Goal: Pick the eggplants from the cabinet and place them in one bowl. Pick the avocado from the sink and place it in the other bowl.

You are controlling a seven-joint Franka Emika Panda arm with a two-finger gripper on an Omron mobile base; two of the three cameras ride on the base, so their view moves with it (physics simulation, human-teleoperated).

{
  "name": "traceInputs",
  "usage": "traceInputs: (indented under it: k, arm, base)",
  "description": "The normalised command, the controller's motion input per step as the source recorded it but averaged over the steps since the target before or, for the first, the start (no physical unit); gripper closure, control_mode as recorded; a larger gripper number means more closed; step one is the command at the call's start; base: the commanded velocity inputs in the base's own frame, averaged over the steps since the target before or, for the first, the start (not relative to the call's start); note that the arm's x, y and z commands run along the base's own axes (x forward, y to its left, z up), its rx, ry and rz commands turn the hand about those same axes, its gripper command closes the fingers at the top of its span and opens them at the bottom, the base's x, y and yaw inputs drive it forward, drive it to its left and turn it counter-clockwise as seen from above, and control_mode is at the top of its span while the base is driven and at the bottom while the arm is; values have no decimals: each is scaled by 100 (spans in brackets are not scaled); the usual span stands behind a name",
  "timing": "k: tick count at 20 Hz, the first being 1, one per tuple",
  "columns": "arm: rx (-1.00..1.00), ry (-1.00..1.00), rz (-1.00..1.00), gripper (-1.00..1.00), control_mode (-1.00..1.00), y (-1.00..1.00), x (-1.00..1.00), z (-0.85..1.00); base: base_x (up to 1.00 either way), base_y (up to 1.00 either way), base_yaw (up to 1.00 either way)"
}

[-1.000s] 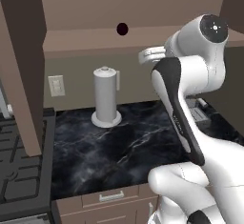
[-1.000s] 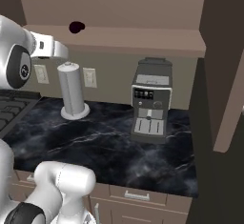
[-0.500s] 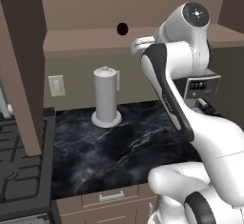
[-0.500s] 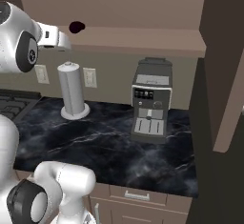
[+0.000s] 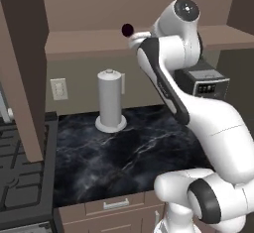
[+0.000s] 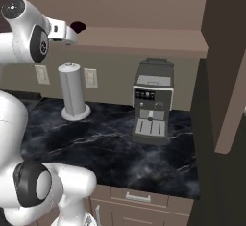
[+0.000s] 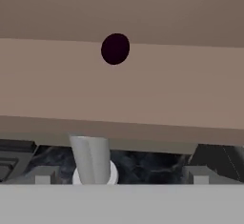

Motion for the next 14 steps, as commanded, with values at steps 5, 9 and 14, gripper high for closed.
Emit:
traceInputs:
  k: [5, 9, 14]
  arm:
    - [0, 0, 0, -100, -100, 17, 48, 2]
    - [0, 0, 0, -100, -100, 11, 51, 0]
    - [0, 0, 0, -100, -100, 7, 51, 4]
  base:
    - [0, 0, 0]
    - [0, 0, 0]
    - [0, 0, 0]
